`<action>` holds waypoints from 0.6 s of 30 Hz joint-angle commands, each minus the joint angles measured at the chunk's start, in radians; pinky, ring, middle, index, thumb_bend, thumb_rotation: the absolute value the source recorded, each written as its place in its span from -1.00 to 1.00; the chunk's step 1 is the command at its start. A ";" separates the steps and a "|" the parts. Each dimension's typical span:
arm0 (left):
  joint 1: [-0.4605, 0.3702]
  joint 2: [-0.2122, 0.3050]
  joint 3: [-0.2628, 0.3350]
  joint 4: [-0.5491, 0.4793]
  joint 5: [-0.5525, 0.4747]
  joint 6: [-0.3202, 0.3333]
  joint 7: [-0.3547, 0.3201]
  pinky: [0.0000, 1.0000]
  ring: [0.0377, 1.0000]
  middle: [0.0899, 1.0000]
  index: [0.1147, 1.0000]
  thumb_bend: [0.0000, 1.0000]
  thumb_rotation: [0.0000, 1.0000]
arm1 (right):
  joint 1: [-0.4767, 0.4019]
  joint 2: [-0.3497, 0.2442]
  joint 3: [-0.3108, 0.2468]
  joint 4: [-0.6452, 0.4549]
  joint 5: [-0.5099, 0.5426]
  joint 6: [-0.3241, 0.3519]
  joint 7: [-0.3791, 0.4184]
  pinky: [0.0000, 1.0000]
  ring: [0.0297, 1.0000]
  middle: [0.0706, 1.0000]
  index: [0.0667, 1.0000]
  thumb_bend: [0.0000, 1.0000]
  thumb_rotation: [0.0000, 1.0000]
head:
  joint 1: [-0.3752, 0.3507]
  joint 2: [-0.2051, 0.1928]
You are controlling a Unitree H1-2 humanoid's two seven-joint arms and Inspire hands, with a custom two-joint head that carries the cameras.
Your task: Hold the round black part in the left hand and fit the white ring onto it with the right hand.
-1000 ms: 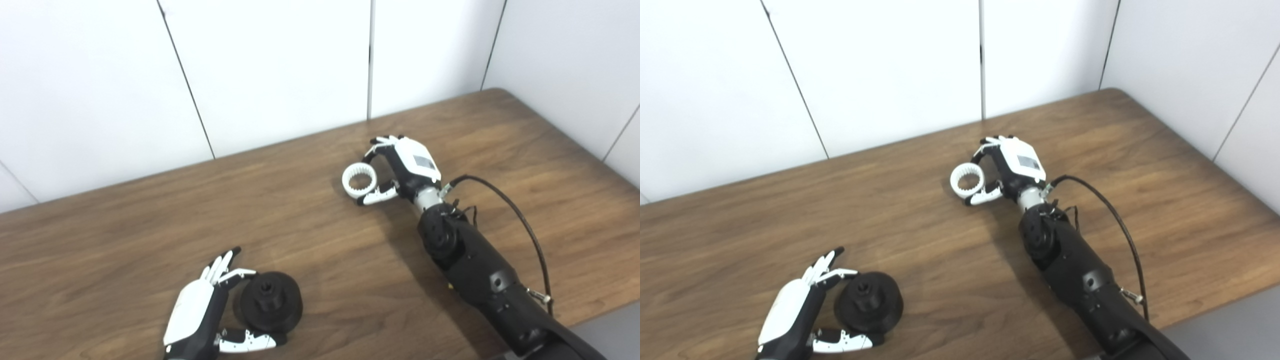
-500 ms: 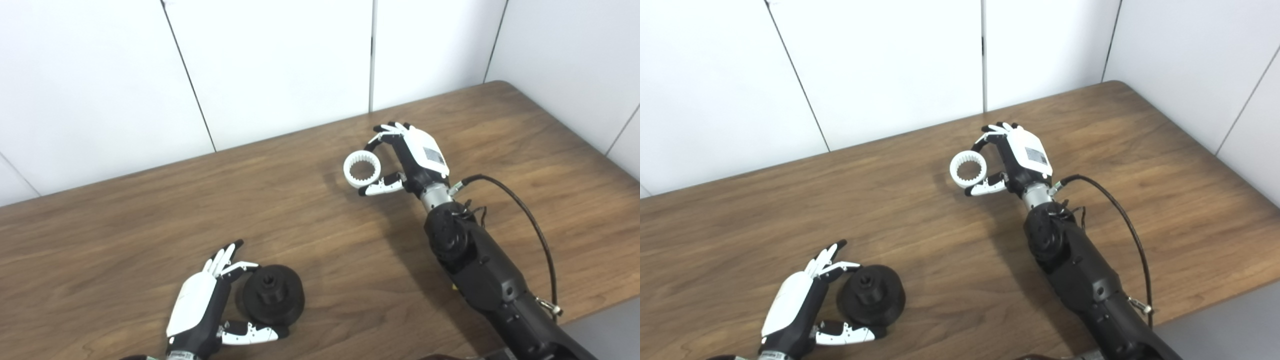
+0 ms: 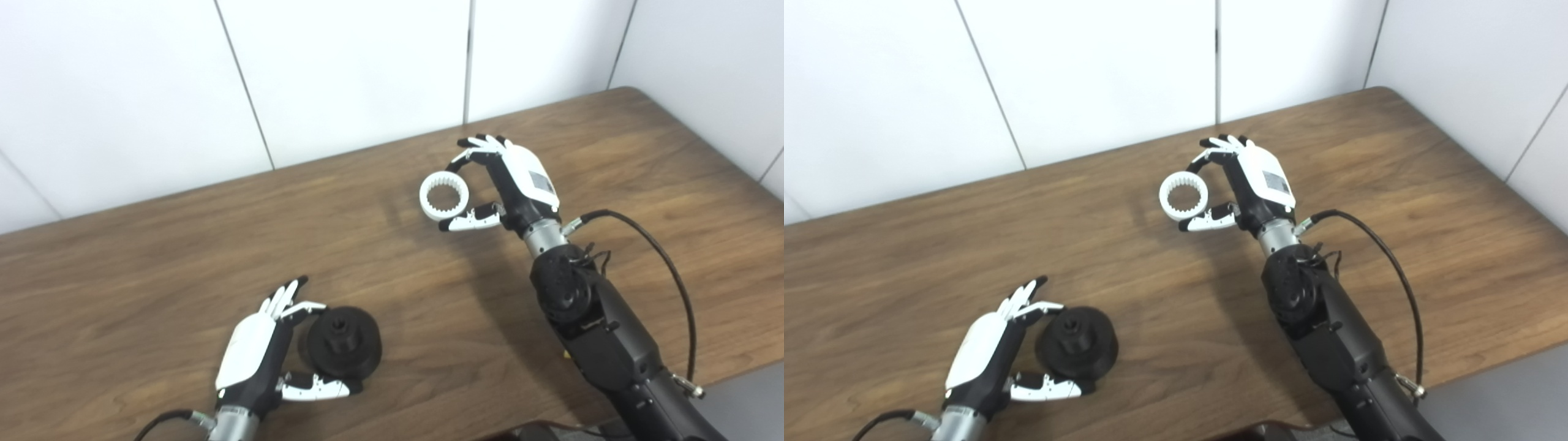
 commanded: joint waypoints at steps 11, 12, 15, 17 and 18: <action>-0.042 -0.023 -0.006 -0.020 0.034 0.015 0.014 1.00 1.00 0.98 0.15 0.87 -0.40 | 0.058 0.021 0.008 -0.241 0.010 -0.030 0.077 0.82 0.83 0.66 -0.11 0.04 -0.73 | 0.077 0.011; -0.042 -0.026 -0.007 -0.018 0.037 0.015 0.016 1.00 1.00 0.98 0.14 0.88 -0.39 | 0.065 0.026 0.009 -0.253 0.011 -0.031 0.081 0.80 0.83 0.66 -0.11 0.05 -0.73 | 0.086 0.012; -0.043 -0.033 -0.011 -0.016 0.040 0.017 0.017 1.00 1.00 0.98 0.14 0.89 -0.38 | 0.085 0.039 0.011 -0.284 0.022 -0.035 0.095 0.83 0.84 0.67 -0.11 0.04 -0.73 | 0.108 0.014; -0.044 -0.035 -0.014 -0.017 0.045 0.019 0.015 1.00 1.00 0.98 0.14 0.89 -0.36 | 0.098 0.048 0.015 -0.305 0.024 -0.033 0.107 0.89 0.85 0.67 -0.11 0.04 -0.73 | 0.119 0.017; -0.044 -0.037 -0.016 -0.018 0.047 0.020 0.014 1.00 1.00 0.98 0.14 0.90 -0.35 | 0.104 0.050 0.019 -0.315 0.022 -0.034 0.114 0.89 0.85 0.67 -0.11 0.04 -0.73 | 0.123 0.017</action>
